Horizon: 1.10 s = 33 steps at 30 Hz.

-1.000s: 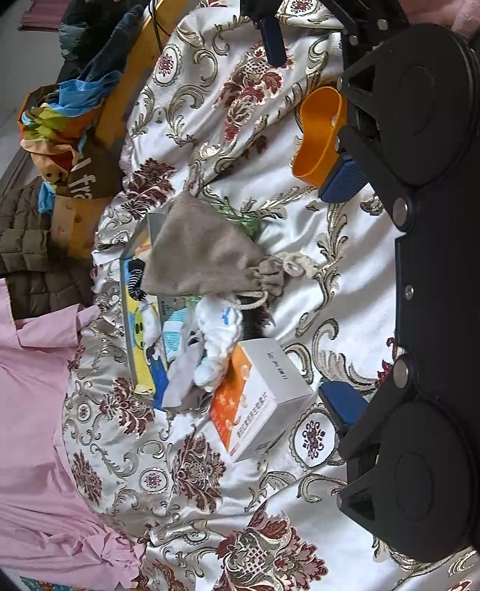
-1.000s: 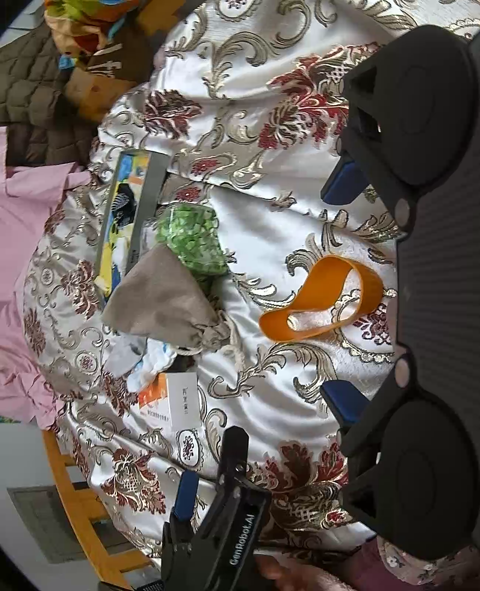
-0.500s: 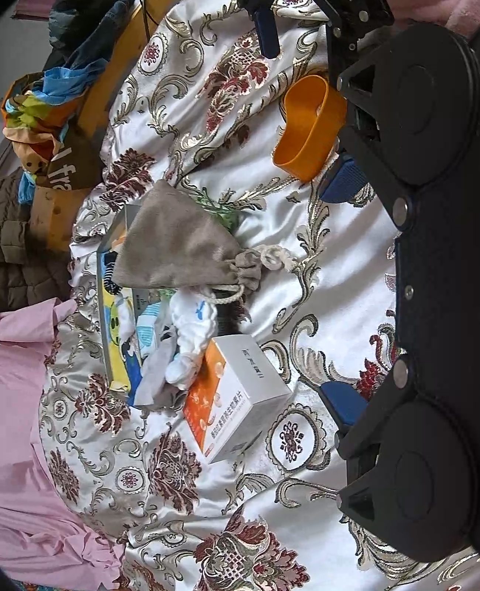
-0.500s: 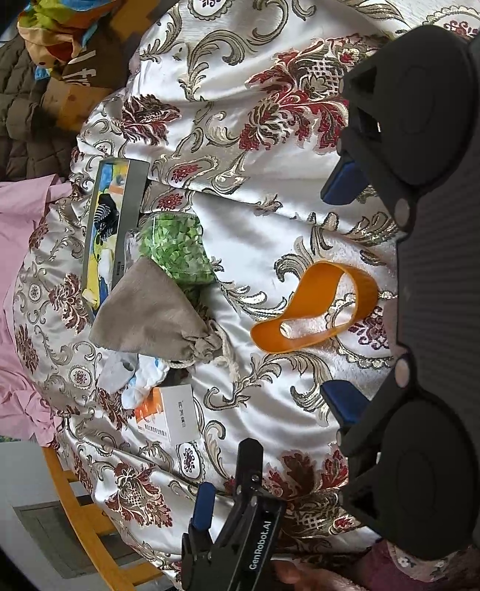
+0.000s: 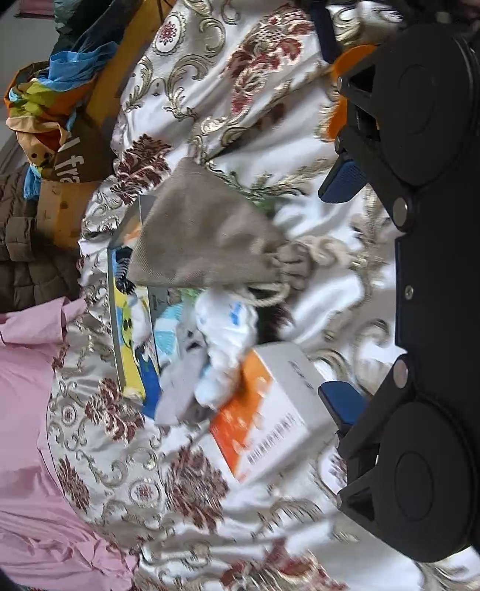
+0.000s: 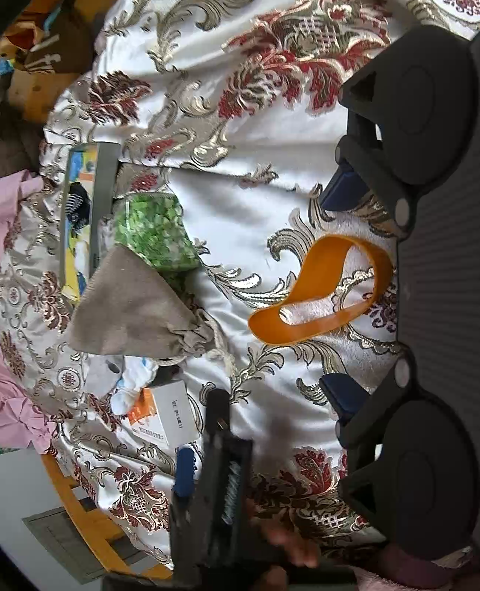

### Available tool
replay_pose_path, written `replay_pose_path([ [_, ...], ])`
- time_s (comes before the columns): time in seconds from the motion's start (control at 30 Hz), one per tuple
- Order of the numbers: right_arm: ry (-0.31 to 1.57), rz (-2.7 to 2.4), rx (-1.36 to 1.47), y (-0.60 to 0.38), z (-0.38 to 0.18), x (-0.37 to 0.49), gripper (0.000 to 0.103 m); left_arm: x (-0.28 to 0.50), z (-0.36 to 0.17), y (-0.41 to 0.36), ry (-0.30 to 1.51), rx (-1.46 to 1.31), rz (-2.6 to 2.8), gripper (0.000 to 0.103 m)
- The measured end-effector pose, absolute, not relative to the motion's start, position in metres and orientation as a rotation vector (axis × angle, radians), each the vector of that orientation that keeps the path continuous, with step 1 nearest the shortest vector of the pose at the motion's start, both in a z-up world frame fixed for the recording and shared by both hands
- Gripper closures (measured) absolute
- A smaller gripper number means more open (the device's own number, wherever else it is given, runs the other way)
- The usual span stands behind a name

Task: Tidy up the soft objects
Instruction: 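Close left tool on grey burlap bag while right tool grasps orange rubber band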

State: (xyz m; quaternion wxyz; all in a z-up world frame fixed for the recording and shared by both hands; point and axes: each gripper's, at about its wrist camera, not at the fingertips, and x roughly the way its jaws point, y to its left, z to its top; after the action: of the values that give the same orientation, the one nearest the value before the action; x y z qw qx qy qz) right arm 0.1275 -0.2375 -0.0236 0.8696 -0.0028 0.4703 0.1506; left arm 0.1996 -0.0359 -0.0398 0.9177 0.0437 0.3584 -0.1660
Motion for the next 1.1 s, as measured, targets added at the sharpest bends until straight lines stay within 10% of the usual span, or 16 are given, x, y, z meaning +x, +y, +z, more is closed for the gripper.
replay_pose_path([
  [0.53,1.022,0.365,0.013,-0.222,-0.042,0.15,0.027,0.263,-0.066,-0.065,0.696,0.031,-0.491,0.002],
  [1.1,0.972,0.304,0.142,-0.249,-0.047,0.168,0.066,0.276,-0.075,-0.065,0.75,-0.063,-0.445,0.053],
])
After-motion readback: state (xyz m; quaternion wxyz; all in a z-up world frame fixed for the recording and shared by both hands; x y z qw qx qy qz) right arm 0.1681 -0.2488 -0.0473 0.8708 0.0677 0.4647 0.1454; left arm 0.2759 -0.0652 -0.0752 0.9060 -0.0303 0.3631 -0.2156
